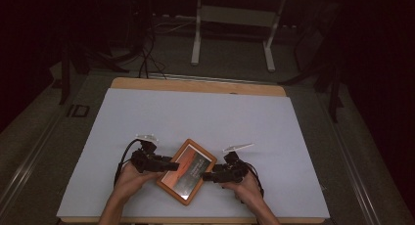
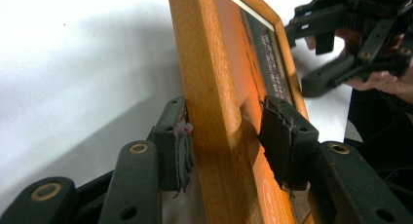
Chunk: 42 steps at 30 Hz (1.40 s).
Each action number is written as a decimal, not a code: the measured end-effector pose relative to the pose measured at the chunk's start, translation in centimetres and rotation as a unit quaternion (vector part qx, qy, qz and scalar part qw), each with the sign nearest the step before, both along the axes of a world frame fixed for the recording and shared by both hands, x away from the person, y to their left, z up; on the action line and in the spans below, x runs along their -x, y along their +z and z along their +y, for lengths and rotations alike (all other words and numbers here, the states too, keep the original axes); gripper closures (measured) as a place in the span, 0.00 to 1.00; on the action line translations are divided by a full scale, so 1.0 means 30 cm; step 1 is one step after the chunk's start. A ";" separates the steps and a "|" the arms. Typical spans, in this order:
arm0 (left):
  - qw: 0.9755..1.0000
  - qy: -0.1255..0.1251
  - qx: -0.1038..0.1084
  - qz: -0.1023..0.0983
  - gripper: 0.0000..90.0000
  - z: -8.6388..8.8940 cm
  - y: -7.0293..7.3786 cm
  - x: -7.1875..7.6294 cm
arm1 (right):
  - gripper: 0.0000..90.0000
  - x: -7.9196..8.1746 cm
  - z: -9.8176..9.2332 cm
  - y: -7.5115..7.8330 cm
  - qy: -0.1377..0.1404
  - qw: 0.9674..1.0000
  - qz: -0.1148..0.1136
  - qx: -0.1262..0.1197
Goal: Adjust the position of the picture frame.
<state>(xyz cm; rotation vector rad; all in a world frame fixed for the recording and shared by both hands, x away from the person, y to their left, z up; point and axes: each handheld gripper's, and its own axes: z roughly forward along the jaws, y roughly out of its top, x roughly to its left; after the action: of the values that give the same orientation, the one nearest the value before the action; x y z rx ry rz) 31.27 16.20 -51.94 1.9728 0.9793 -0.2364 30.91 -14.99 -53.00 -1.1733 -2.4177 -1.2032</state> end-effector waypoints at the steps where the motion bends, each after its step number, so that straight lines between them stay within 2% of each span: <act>1: 1.000 0.001 -0.002 0.003 0.61 0.002 -0.001 -0.001 | 0.34 0.001 0.005 -0.003 0.004 1.000 0.005 -0.002; 6: 1.000 0.008 -0.002 0.016 0.61 0.014 -0.015 -0.003 | 0.41 -0.001 0.015 -0.018 0.012 0.999 0.038 -0.036; 10: 1.000 0.009 -0.006 0.017 0.59 0.014 -0.020 -0.003 | 0.42 0.002 0.030 -0.026 0.008 0.998 0.045 -0.045; 12: 1.000 0.007 -0.011 0.024 0.58 0.015 -0.030 -0.006 | 0.44 0.001 0.040 -0.031 0.008 0.998 0.044 -0.051; 13: 0.999 0.005 -0.014 0.035 0.57 0.014 -0.042 -0.010 | 0.46 0.001 0.043 -0.032 0.008 0.998 0.043 -0.053; 14: 0.999 0.005 -0.006 0.036 0.54 0.017 -0.048 -0.012 | 0.48 0.003 0.048 -0.030 0.006 0.997 0.041 -0.061; 16: 0.999 0.004 -0.006 0.037 0.55 0.019 -0.047 -0.012 | 0.48 0.000 0.052 -0.028 0.004 0.998 0.040 -0.057; 20: 0.999 0.003 -0.003 0.033 0.58 0.018 -0.037 -0.006 | 0.52 -0.002 0.041 -0.025 0.002 0.997 0.042 -0.067; 24: 1.000 0.002 0.010 0.008 0.63 0.017 -0.013 0.009 | 0.60 -0.002 0.023 0.012 0.004 0.996 0.025 -0.085; 31: 0.999 0.011 0.011 -0.041 0.68 -0.020 0.021 0.034 | 0.68 -0.013 -0.023 0.063 -0.002 0.995 0.003 -0.102; 33: 0.999 0.013 0.014 -0.045 0.70 -0.024 0.023 0.036 | 0.70 -0.016 -0.036 0.079 -0.001 0.995 -0.009 -0.103; 37: 0.997 0.017 0.025 -0.069 0.73 -0.055 0.030 0.047 | 0.72 -0.030 -0.070 0.102 -0.007 0.993 -0.015 -0.116; 42: 0.994 0.021 0.024 -0.102 0.75 -0.102 0.038 0.061 | 0.70 -0.042 -0.113 0.133 -0.015 0.992 -0.045 -0.118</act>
<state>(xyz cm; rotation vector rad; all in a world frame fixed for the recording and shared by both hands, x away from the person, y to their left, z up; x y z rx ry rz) 29.42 13.14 -50.79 1.8888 0.8730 -0.0340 32.15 -18.38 -49.01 -1.1092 -2.2471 -1.5346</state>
